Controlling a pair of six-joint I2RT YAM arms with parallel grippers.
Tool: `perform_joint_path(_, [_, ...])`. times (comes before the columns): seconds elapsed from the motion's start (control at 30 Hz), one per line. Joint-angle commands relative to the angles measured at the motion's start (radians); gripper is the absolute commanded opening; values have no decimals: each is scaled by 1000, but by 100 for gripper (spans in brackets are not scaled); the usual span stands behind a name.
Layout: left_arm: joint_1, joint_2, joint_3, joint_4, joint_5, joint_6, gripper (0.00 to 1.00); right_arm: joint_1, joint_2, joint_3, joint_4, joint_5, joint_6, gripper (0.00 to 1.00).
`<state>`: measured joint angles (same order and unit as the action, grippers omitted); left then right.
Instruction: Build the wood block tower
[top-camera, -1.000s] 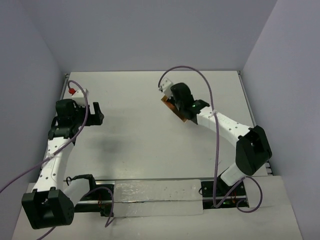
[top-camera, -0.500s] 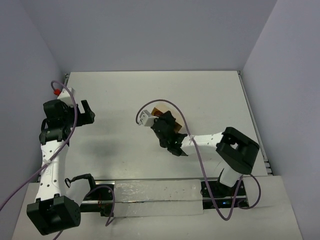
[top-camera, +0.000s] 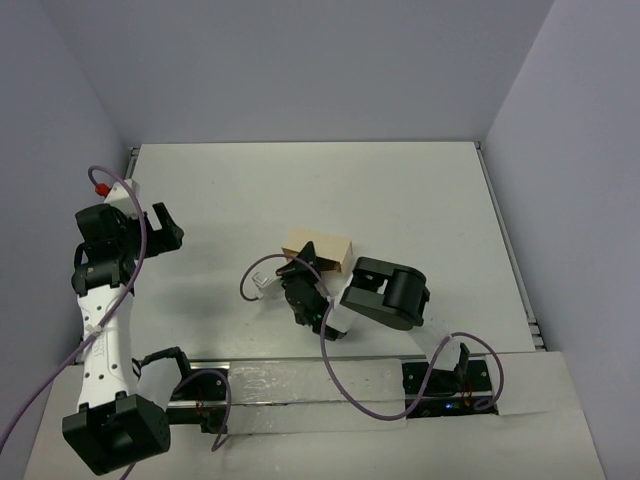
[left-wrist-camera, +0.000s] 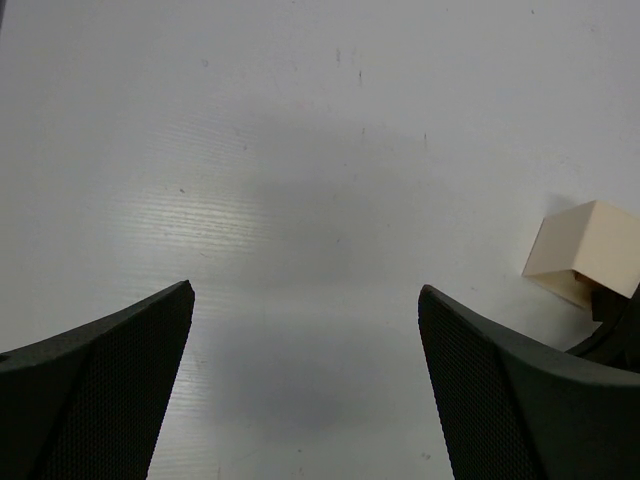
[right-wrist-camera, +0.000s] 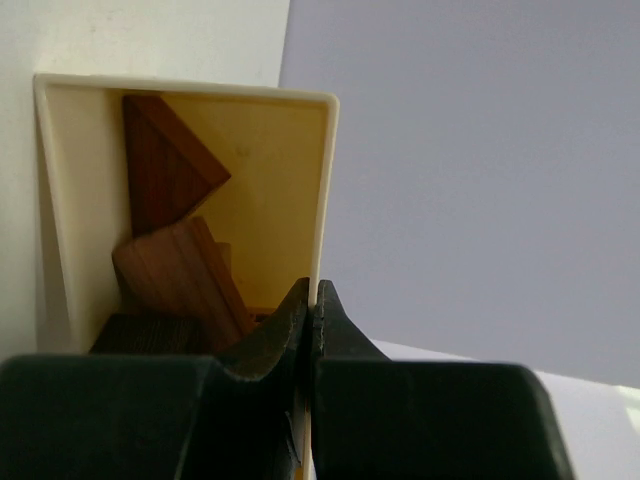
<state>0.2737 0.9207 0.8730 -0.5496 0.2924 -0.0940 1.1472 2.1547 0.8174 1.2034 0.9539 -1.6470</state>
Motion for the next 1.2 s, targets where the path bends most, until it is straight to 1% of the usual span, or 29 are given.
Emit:
perform_joint_path(0.0, [19,-6,38,1,52,-10,99,6,19,54,559,2,-206,0])
perform_joint_path(0.3, [38,9,30,5,80,-4,99,6,85,42,562,-72,-450,0])
perform_joint_path(0.5, [45,6,27,7,81,-1,99,5,97,49,562,-143,-576,0])
perform_joint_path(0.63, [48,12,26,5,80,0,99,5,88,19,562,-146,-578,0])
perform_joint_path(0.73, [52,20,25,8,77,0,99,-11,69,63,562,-127,-569,0])
perform_joint_path(0.83, [53,26,27,5,79,0,99,-54,41,127,562,-115,-556,0])
perform_joint_path(0.9, [55,23,26,7,85,-3,99,-78,53,147,561,-113,-557,0])
perform_joint_path(0.93, [55,21,24,10,88,-4,99,-82,89,164,561,-124,-559,0])
perform_joint_path(1.03, [54,20,27,8,84,-4,99,-72,125,156,564,-123,-563,0])
perform_joint_path(1.17, [56,15,31,0,78,0,99,-140,27,105,562,-116,-525,0])
